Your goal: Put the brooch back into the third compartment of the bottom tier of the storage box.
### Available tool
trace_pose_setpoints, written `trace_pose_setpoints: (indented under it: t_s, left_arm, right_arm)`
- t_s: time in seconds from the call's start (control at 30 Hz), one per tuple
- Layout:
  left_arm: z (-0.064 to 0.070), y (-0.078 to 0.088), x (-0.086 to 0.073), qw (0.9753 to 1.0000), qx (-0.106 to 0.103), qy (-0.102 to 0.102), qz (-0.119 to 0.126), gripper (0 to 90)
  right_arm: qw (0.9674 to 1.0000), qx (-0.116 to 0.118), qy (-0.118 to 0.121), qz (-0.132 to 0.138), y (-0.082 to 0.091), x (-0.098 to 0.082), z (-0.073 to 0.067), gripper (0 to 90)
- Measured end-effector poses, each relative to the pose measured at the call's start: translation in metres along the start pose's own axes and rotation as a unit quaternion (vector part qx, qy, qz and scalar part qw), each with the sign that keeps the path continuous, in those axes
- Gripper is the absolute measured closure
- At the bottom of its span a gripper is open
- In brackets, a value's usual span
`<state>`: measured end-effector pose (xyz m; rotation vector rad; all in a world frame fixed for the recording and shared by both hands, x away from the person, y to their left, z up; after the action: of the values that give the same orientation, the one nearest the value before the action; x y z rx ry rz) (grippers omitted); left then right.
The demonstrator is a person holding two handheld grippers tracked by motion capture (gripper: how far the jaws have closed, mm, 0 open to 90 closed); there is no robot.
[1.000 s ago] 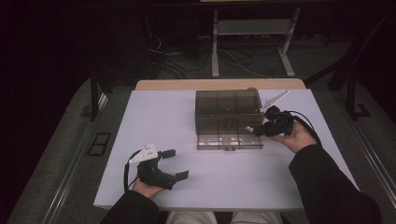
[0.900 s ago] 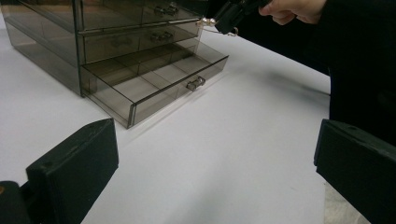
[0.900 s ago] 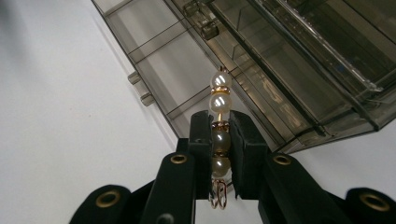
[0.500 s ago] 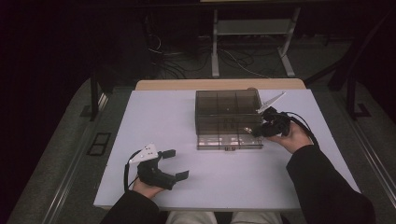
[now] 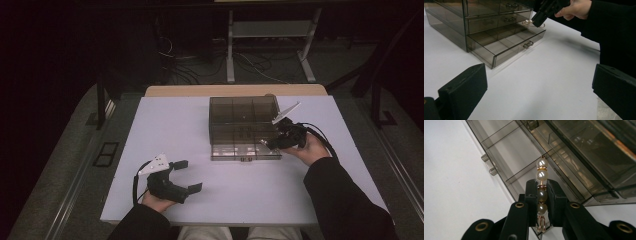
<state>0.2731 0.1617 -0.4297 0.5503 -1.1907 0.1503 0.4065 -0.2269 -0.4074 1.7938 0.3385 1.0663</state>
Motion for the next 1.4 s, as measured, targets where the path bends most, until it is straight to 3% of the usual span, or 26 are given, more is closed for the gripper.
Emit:
trace_pose_setpoints:
  t_s: [0.93, 1.4]
  left_arm:
    - [0.0, 0.0, 0.0, 1.0, -0.002, -0.001, -0.001, 0.0]
    - [0.0, -0.001, 0.0, 1.0, -0.003, -0.001, -0.002, 0.0]
  right_arm:
    - [0.9999, 0.003, -0.007, -0.007, -0.026, -0.006, 0.004, 78.8]
    - [0.9999, 0.003, -0.003, -0.012, -0.031, -0.006, 0.002, 78.5]
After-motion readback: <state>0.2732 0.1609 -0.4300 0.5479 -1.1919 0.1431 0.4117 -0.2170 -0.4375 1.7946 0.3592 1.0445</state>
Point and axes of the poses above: each handheld gripper's, and its own axes: y roughly backward along the jaws, x roughly out of its top, z roughly to its right, the point moved 1 cm from there along -y, roughly forward along the jaws, and after that the axes turned 1 degree about -y, right-handed, at the moved point
